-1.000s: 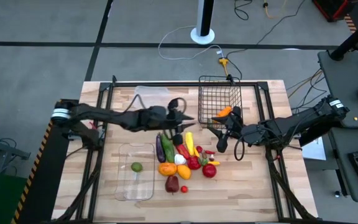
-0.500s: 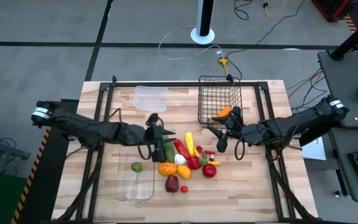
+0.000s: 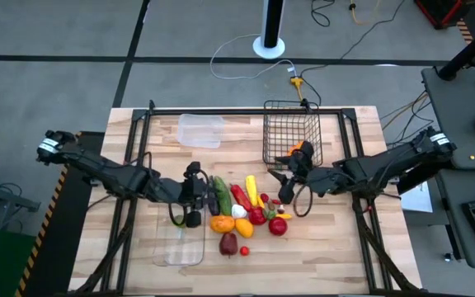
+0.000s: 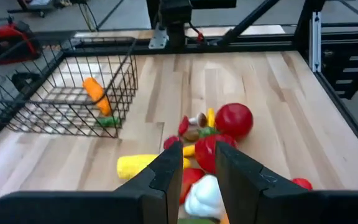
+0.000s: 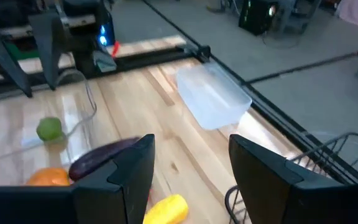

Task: Sort produce into baskets
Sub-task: Put the red bell pepper into the wire basket

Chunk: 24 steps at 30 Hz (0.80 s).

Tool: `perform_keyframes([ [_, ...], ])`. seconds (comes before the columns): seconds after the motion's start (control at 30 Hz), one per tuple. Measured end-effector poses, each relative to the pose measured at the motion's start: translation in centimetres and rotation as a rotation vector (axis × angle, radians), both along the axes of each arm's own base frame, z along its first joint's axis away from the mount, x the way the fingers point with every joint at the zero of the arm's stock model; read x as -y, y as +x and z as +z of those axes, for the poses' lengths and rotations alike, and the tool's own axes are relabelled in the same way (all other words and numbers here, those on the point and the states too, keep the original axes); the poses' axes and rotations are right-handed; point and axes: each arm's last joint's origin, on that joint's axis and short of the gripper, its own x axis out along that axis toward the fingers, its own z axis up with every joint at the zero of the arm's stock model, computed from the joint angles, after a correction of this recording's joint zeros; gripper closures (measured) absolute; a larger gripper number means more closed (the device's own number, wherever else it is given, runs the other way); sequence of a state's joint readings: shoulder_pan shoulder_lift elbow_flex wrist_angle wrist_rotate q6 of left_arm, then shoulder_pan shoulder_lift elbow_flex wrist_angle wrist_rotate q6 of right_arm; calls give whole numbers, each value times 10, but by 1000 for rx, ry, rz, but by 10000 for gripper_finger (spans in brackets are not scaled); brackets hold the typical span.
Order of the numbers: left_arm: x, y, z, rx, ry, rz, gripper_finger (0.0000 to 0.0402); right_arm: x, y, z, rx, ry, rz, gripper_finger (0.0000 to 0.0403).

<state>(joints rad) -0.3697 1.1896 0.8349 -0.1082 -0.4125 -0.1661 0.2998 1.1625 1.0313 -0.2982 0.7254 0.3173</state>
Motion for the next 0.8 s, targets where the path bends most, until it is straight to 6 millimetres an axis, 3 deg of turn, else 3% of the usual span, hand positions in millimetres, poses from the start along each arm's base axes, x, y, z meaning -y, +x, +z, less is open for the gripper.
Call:
perform_keyframes([
  [0.43,7,-21,-3,-108,-73,5,323,-8,30,12,-312,-21,-29,204],
  [0.8,4,-30,-12,-221,-142,81,323,3,48,4,-362,165,21,204],
])
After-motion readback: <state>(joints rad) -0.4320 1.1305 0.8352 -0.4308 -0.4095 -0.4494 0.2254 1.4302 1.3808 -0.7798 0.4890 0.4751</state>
